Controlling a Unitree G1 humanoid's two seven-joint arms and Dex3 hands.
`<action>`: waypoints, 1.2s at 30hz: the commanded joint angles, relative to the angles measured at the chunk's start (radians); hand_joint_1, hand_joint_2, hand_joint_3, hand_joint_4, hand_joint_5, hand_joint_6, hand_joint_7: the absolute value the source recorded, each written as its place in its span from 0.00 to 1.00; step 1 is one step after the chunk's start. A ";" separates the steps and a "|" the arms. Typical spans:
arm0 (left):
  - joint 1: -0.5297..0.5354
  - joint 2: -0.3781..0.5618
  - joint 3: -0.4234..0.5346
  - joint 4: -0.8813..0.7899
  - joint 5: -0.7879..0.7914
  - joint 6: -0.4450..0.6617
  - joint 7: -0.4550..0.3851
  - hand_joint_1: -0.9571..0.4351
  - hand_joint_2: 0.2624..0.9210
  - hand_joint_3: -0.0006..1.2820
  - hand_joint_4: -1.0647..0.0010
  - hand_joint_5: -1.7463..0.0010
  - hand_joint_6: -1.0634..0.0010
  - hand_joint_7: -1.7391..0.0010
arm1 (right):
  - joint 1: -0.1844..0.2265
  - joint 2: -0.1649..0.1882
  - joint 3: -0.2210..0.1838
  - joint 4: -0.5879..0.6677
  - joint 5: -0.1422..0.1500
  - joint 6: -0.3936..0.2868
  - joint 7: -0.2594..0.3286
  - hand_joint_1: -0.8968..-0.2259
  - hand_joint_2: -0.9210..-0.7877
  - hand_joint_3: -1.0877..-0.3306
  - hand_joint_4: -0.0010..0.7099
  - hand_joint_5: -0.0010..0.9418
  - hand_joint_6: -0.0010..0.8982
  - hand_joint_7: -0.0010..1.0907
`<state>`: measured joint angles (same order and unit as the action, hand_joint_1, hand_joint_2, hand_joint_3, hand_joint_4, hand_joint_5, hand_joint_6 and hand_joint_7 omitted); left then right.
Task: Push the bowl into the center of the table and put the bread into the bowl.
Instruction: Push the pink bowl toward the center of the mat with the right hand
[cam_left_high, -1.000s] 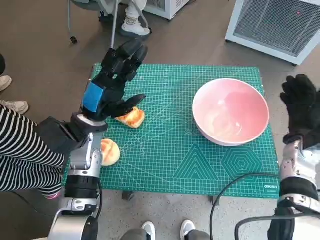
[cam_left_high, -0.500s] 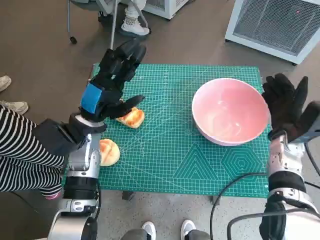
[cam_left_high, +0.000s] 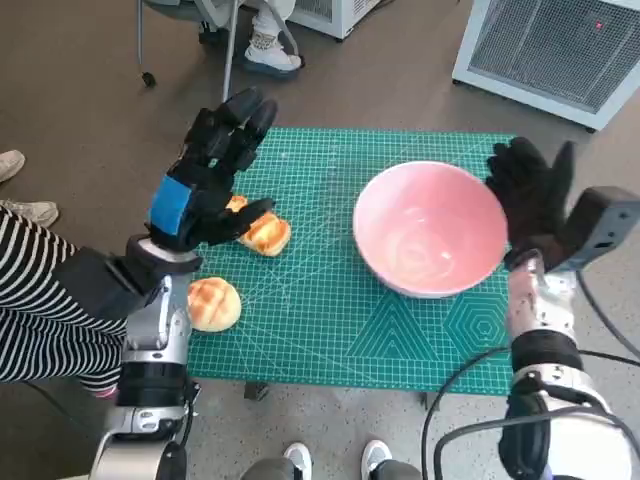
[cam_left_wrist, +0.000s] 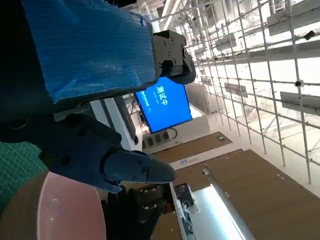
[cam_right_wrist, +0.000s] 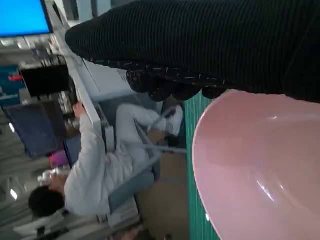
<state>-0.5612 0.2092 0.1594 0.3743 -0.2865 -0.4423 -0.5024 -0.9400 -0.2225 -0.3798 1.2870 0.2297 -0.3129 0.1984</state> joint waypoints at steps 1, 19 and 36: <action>0.017 0.018 0.008 -0.024 0.003 0.007 0.009 0.30 1.00 0.14 0.81 0.99 0.96 0.73 | -0.006 0.032 0.007 0.015 -0.009 0.021 0.016 0.41 0.00 0.28 0.16 0.01 0.11 0.26; 0.053 0.024 0.010 -0.060 0.007 0.016 0.044 0.30 1.00 0.14 0.80 1.00 0.92 0.77 | -0.038 0.098 0.010 0.030 0.000 0.046 0.033 0.36 0.00 0.32 0.09 0.00 0.06 0.22; 0.062 0.019 0.007 -0.047 0.014 -0.001 0.053 0.30 1.00 0.14 0.80 1.00 0.90 0.79 | -0.049 0.083 0.009 0.015 -0.025 0.007 0.031 0.30 0.00 0.36 0.11 0.01 0.12 0.22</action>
<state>-0.5114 0.2282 0.1656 0.3315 -0.2791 -0.4323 -0.4538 -0.9980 -0.1209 -0.3802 1.3017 0.2259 -0.2885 0.2310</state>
